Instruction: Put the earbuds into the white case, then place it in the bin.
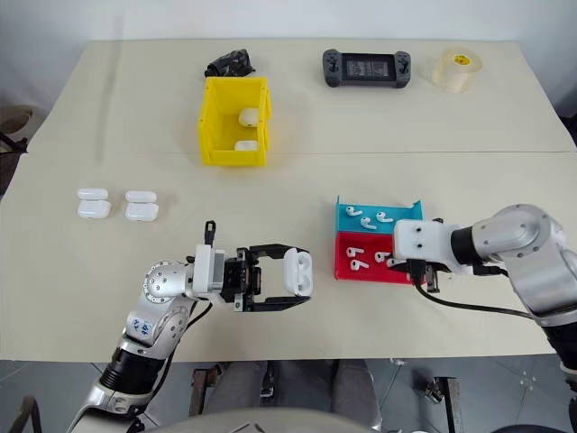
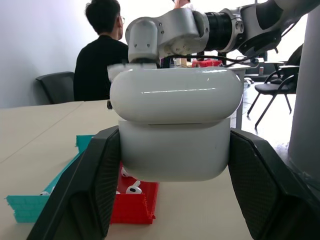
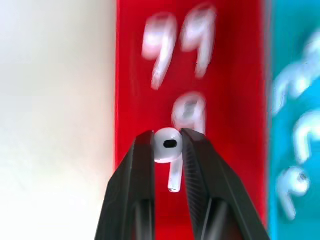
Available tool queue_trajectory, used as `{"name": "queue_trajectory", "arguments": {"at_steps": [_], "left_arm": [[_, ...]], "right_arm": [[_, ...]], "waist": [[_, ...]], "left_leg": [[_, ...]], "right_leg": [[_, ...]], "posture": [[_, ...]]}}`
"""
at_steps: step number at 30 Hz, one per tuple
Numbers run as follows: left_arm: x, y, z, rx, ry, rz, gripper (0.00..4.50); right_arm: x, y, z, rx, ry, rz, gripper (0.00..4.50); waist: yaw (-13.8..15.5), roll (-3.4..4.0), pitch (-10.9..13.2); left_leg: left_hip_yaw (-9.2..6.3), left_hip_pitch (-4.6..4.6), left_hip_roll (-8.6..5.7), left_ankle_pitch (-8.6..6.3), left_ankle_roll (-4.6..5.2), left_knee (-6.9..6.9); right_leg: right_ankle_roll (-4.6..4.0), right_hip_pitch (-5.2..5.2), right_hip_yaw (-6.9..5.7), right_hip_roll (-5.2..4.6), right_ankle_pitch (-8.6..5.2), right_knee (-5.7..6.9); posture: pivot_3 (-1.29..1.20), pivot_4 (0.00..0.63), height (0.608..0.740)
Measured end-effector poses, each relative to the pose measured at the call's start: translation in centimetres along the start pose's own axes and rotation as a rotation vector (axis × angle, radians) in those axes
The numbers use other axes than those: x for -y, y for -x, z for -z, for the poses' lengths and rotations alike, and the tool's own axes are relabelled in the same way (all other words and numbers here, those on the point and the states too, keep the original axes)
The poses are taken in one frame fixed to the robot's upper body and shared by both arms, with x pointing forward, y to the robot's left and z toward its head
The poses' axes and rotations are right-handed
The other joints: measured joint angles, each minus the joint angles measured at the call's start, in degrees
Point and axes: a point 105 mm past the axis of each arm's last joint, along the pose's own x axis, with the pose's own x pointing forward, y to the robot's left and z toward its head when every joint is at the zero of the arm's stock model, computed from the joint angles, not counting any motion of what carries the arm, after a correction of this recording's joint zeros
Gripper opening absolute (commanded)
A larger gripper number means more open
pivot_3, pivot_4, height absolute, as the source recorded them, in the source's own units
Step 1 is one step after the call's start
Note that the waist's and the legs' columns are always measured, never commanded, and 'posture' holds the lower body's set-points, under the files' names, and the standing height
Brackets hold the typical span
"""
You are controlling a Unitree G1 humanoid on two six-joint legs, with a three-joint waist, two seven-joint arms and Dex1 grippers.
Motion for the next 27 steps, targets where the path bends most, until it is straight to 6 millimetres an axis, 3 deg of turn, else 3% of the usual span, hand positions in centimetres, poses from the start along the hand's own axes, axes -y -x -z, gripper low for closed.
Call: {"name": "queue_trajectory", "arguments": {"at_steps": [4,7,11,15,20,27], "left_arm": [[-0.3,0.2,-0.2,0.002,-0.003,-0.008,2.8],[-0.8,0.2,-0.5,0.014,0.005,-0.016,2.8],[-1.8,-0.4,-1.5,0.064,0.039,-0.013,2.8],[-2.5,-0.9,-2.1,0.09,0.068,0.0,2.8],[-3.1,-0.9,-2.5,0.102,0.089,-0.002,2.8],[-4.2,-1.4,-3.2,0.135,0.124,-0.008,2.8]], "right_arm": [[0.0,1.7,-2.9,0.268,-0.112,0.049,0.43],[-0.2,2.0,-5.0,0.544,-0.25,0.064,0.43],[0.3,3.3,-9.1,1.036,-0.475,0.109,0.43],[1.3,4.4,-11.4,1.307,-0.603,0.184,0.43],[0.6,4.1,-12.9,1.406,-0.621,0.207,0.43],[0.0,3.0,-13.5,1.426,-0.613,0.199,0.43]], "waist": [[0.2,-0.01,0.0],[0.1,-0.01,0.0],[0.0,-0.01,0.0],[-0.1,-0.01,0.0],[0.0,0.0,0.0],[-0.2,0.0,0.0]], "left_leg": [[-0.05,0.0,0.0,0.0,0.0,0.0],[-0.09,0.02,0.0,0.0,0.0,0.0],[-0.15,0.02,0.02,0.02,-0.03,0.0],[-0.13,0.01,-0.02,0.02,-0.04,-0.02],[-0.09,0.0,-0.22,0.01,-0.03,-0.03],[-0.07,0.01,-0.22,0.02,-0.02,-0.04]], "right_leg": [[0.0,0.09,-0.12,0.0,0.02,-0.03],[0.0,0.11,-0.11,-0.01,0.04,-0.03],[-0.03,0.07,-0.13,0.02,0.06,0.06],[-0.04,-0.05,-0.1,0.04,0.06,0.2],[-0.04,-0.11,-0.05,0.05,0.06,0.29],[-0.04,-0.15,0.01,0.08,0.06,0.35]], "posture": [[0.0,0.15,0.74],[0.0,0.15,0.74],[0.0,0.15,0.74],[0.0,0.15,0.74],[0.0,0.15,0.74],[0.0,0.15,0.74]]}}
